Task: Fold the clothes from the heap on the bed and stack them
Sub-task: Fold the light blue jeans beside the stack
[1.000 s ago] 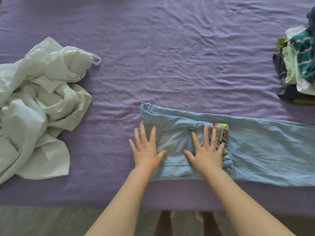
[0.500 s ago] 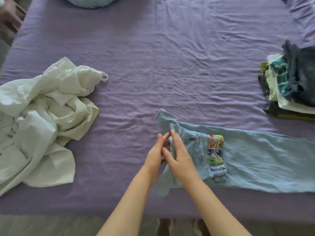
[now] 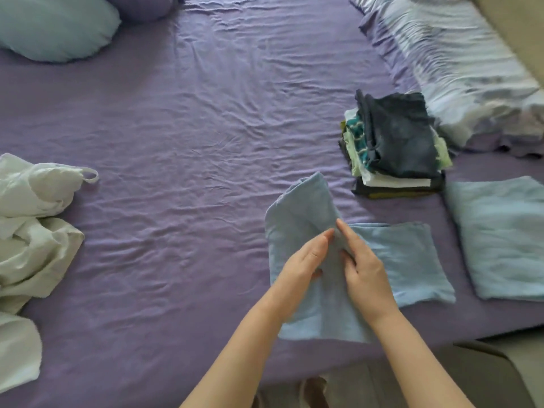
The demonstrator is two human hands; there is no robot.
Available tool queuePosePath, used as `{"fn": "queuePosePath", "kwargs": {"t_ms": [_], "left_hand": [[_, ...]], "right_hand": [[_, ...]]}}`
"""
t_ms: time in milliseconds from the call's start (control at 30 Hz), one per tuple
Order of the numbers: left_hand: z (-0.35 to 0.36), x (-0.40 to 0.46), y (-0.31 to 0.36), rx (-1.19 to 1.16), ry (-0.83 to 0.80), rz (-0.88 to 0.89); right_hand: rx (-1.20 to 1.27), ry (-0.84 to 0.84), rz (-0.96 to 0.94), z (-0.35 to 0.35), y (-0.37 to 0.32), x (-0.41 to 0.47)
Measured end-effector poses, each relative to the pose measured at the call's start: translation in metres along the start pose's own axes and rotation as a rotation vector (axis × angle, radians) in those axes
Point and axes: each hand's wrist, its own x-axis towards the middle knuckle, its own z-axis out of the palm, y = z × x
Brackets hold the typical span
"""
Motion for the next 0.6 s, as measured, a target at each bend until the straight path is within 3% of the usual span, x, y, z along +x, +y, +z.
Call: {"fn": "queuePosePath", "kwargs": {"t_ms": [67, 233, 367, 600], "left_hand": [[0.026, 0.017, -0.004, 0.154, -0.005, 0.070], [0.075, 0.065, -0.043, 0.850, 0.014, 0.154], [0.104, 0.095, -0.079, 1.096, -0.063, 0.110], [0.120, 0.133, -0.128, 1.456, -0.081, -0.056]], "right_hand": [[-0.019, 0.038, 0.027, -0.030, 0.021, 0.003], [-0.068, 0.076, 0.090, -0.088, 0.078, 0.009], [-0.120, 0.129, 0.156, -0.126, 0.133, 0.016], [-0.193, 0.073, 0.342, -0.139, 0.226, 0.035]]}}
